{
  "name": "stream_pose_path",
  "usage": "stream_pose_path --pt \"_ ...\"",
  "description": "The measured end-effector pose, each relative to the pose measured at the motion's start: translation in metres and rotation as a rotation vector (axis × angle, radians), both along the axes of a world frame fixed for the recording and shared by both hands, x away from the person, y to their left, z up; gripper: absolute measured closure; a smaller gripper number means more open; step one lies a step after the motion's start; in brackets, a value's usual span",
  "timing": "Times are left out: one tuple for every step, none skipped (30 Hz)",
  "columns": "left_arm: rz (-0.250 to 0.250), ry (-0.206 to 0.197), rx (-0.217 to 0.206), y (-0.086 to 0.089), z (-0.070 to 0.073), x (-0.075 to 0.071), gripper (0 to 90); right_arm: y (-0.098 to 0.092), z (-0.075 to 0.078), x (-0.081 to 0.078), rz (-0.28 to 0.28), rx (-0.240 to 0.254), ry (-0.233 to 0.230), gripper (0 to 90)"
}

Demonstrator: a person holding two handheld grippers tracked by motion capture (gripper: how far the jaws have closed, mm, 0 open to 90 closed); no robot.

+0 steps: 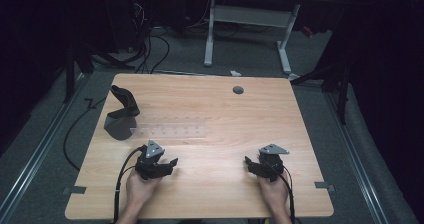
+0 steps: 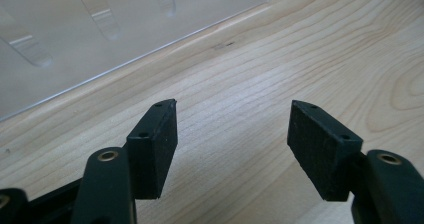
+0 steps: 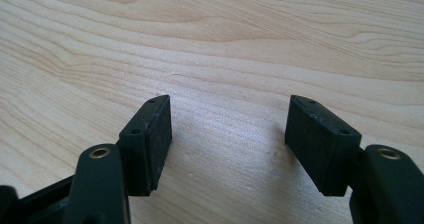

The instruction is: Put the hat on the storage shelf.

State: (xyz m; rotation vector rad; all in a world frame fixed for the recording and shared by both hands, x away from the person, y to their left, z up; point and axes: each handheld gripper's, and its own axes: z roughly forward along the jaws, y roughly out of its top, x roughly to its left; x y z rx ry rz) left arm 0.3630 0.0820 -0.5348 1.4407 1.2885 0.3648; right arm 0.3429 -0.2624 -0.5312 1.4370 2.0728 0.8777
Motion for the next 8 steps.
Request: stream_pose_path --pt "0.0 0.005 0.019 -0.0012 -0.0031 0.001 36.4 0.0 0.0 0.0 -0.001 0.0 0.0 35.7" --pt "-0.003 0.014 0.041 -0.0034 -0.0078 0.002 36.0 0.0 0.0 0.0001 -0.001 0.0 0.0 35.7" --pt "-0.014 -0.004 0.025 -0.0038 -0.0104 0.0014 33.0 0.0 0.0 0.0001 -0.002 0.0 0.0 35.7" --pt "-0.007 -0.015 0.015 -0.0035 -0.0112 0.0011 32.1 -0.0001 0.0 0.0001 -0.004 0.001 0.0 35.7" --pt "-0.004 -0.016 0.01 -0.0033 -0.0112 0.0013 34.7 -0.0003 0.0 0.0002 -0.006 0.001 0.001 35.7" --pt "-0.001 -0.016 0.011 -0.0029 -0.0111 0.0016 34.7 -0.0003 0.0 0.0002 -0.006 0.001 0.001 35.7" --pt "0.0 -0.017 0.012 -0.003 -0.0112 0.0017 34.9 -0.0003 0.0 0.0002 -0.005 0.0 0.0 35.7" --pt "0.004 -0.018 0.015 -0.0032 -0.0113 0.0017 34.5 -0.0002 0.0 0.0002 -0.007 0.001 0.0 35.7"
